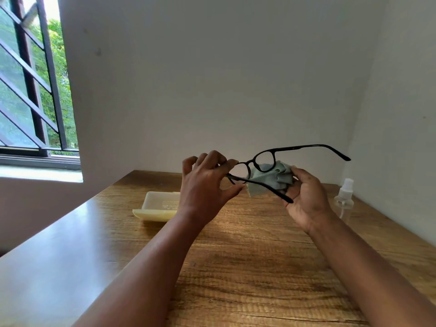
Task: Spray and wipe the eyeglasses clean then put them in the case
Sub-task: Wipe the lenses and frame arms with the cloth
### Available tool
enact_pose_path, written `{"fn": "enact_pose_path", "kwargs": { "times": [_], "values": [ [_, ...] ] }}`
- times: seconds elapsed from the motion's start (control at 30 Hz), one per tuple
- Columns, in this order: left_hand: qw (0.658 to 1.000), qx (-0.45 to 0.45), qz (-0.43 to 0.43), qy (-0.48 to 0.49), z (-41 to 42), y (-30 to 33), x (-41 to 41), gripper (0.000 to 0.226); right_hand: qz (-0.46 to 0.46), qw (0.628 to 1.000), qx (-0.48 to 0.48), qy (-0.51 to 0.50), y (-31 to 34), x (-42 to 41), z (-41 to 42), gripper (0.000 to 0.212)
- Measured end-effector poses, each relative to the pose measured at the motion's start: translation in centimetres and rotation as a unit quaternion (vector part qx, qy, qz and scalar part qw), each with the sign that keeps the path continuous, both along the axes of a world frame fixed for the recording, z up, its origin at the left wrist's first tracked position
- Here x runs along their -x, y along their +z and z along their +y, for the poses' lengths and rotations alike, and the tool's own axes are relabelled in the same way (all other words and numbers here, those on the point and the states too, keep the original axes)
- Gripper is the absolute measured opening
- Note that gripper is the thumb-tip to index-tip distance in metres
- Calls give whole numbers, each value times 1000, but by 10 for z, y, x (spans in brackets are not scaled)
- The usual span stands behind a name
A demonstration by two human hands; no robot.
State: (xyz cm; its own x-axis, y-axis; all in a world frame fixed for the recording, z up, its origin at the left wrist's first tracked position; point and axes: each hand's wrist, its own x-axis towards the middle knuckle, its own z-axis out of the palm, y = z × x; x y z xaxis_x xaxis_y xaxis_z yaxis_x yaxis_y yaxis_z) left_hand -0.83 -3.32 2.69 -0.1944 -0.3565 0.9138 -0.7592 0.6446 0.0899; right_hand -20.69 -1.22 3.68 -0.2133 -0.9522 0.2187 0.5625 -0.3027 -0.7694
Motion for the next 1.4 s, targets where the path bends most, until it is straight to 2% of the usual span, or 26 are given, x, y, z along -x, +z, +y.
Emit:
{"fn": "enact_pose_path", "kwargs": {
  "times": [0.1, 0.33, 0.6, 0.73, 0.97, 1.2, 1.4],
  "values": [
    [1000, -7, 0, -6, 2, 1, 1, 54, -32, 999, 14, 34, -1, 1, -2, 39],
    [1000, -11, -24, -12, 3, 0, 1, 54, 45, 999, 23, -14, -2, -6, 0, 18],
    [999, -6, -22, -42, 4, -1, 3, 50, 17, 998, 18, -62, -4, -3, -1, 40],
    [999, -5, -19, -41, 5, -1, 3, 50, 56, 995, -8, -78, -3, -3, 1, 42],
    [999, -11, -35, -40, 5, -2, 2, 51, 90, 990, -30, -101, -5, -3, -2, 29],
    [997, -13, -56, -52, 5, -3, 4, 51, 97, 988, -16, -118, -5, -1, -1, 44],
    [997, -19, -59, -44, 5, -3, 2, 50, 87, 993, 4, -74, -4, -1, -2, 67]
  ]
}}
